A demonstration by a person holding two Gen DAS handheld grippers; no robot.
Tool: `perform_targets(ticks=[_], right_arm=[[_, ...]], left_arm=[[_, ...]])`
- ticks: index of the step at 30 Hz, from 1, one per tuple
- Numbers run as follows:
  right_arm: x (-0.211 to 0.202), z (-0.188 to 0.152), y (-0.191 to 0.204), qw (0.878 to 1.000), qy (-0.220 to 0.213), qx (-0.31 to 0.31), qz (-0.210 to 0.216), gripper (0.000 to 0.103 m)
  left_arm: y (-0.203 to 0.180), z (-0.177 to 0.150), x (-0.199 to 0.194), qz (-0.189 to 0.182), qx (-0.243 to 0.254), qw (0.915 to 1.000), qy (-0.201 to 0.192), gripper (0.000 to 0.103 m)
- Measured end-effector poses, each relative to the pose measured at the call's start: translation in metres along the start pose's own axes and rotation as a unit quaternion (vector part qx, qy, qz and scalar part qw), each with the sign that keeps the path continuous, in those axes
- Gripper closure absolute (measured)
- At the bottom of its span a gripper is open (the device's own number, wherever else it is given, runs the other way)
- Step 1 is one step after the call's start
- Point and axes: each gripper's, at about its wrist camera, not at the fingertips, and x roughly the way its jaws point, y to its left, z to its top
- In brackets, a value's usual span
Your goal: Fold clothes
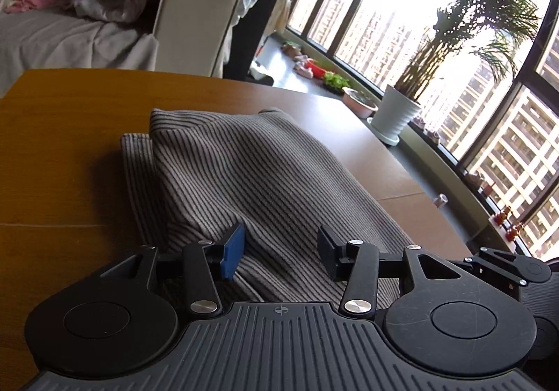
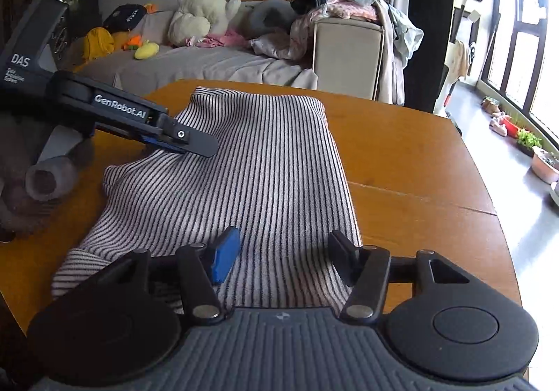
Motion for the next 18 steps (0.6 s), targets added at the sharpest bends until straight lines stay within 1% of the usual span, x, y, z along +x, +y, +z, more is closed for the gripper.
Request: perform_targets(ticks=[2,6,9,12,15,16,18], right_arm=[[-0.002,-0.002,-0.006,1.0,0.002,0.019,0.001,0.046],[-0.008,-0.007,-0.006,1.0,-0.001,0.015,-0.012,0.045],[-0.011,-0.011,-0.005,1.0,-0.003,0.029,-0.012,0.045],[-0.014,-0.016,-0.005,1.0,-0.007,0.027,-0.014,0.045],[-0.015,-0.017,-0.008,1.0,-0.012,0.023,-0.016,0.037],[-0.016,-0.016,-0.008,1.0,-0.01,0.017,-0.017,0.035],[-0.017,-0.014,-0.008,1.0,-0.007,0.005,-0.021,0.033]], left_arm=[[-0.003,0.006,0.009,-0.001,0.01,0.9999,0.0,0.053],[-0.008,0.015,0.028,-0.01,0.016,0.9998,-0.001,0.053],[-0.01,0.017,0.034,-0.012,0.015,0.9998,-0.001,0.053],[-0.014,0.014,0.027,0.0,0.026,0.9996,-0.004,0.054],[-0.021,0.008,0.011,0.024,0.053,0.9982,-0.013,0.052],[-0.024,0.006,0.004,0.033,0.066,0.9972,-0.016,0.05],[-0.027,0.0,-0.011,0.041,0.089,0.995,-0.022,0.046]])
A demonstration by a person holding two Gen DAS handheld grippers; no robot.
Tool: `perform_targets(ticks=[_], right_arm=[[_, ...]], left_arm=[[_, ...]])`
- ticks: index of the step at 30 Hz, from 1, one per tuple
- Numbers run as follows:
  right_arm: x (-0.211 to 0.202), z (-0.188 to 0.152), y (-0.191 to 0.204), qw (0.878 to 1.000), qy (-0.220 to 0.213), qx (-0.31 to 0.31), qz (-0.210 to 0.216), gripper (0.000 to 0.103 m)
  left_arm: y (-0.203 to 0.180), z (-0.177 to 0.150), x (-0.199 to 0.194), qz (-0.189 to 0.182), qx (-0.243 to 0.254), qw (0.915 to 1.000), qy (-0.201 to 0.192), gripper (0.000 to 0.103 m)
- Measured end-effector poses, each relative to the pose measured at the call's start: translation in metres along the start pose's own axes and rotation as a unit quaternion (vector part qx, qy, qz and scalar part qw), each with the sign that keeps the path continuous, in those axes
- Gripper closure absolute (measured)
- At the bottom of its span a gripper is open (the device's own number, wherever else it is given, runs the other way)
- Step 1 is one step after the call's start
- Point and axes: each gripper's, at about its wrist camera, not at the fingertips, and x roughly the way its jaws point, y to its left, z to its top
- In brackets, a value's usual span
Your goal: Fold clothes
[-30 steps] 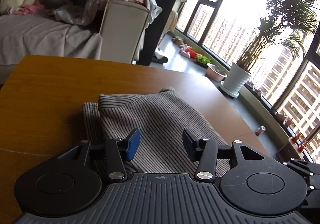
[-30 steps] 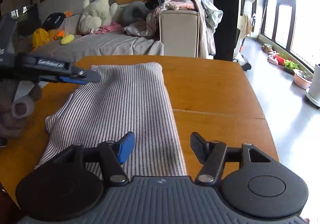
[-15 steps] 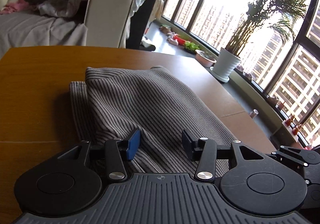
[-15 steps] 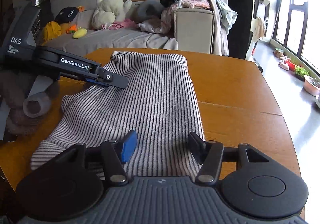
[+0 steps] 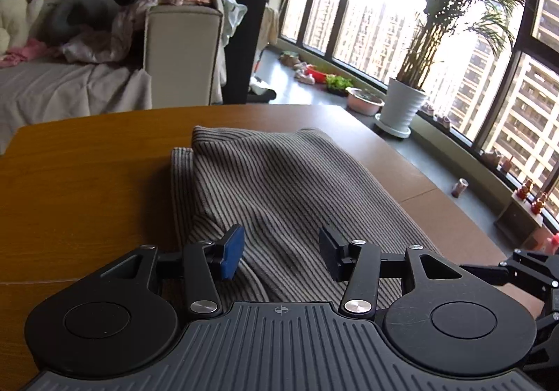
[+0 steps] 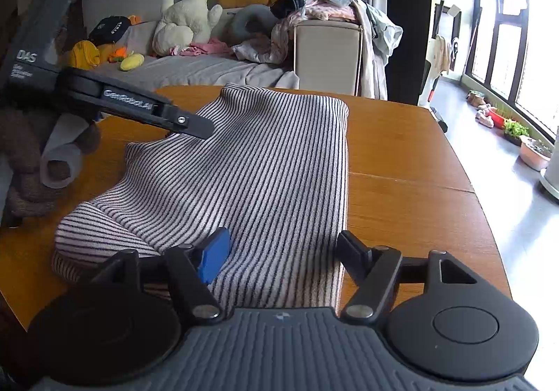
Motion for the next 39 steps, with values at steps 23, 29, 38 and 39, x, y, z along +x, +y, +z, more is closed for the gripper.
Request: perform_targets(ticks=[23,29,38,39], right_arm=[[-0.013,-0.008,0.063,0.974,0.004,-0.203,0.098,0.018],[0.001,0.014,0.023,0.99,0.049,-0.013,0.135,0.04],[0.016,0.02,-0.005,0.985,0.068,0.066,0.141,0.046],[0.012,0.018,0.005,0.989,0.061,0.03,0.131,0.045]], left_arm=[[-0.005,-0.035,-0.057,0.004,0.051,0.9987,0.001,0.02],[-0.009,-0.038,-0.068,-0.006,0.073,0.9973,-0.009,0.012],[-0.003,-0.046,-0.083,-0.018,0.096,0.9951,-0.011,0.008],[-0.002,-0.047,-0.083,-0.016,0.094,0.9954,-0.009,0.008]])
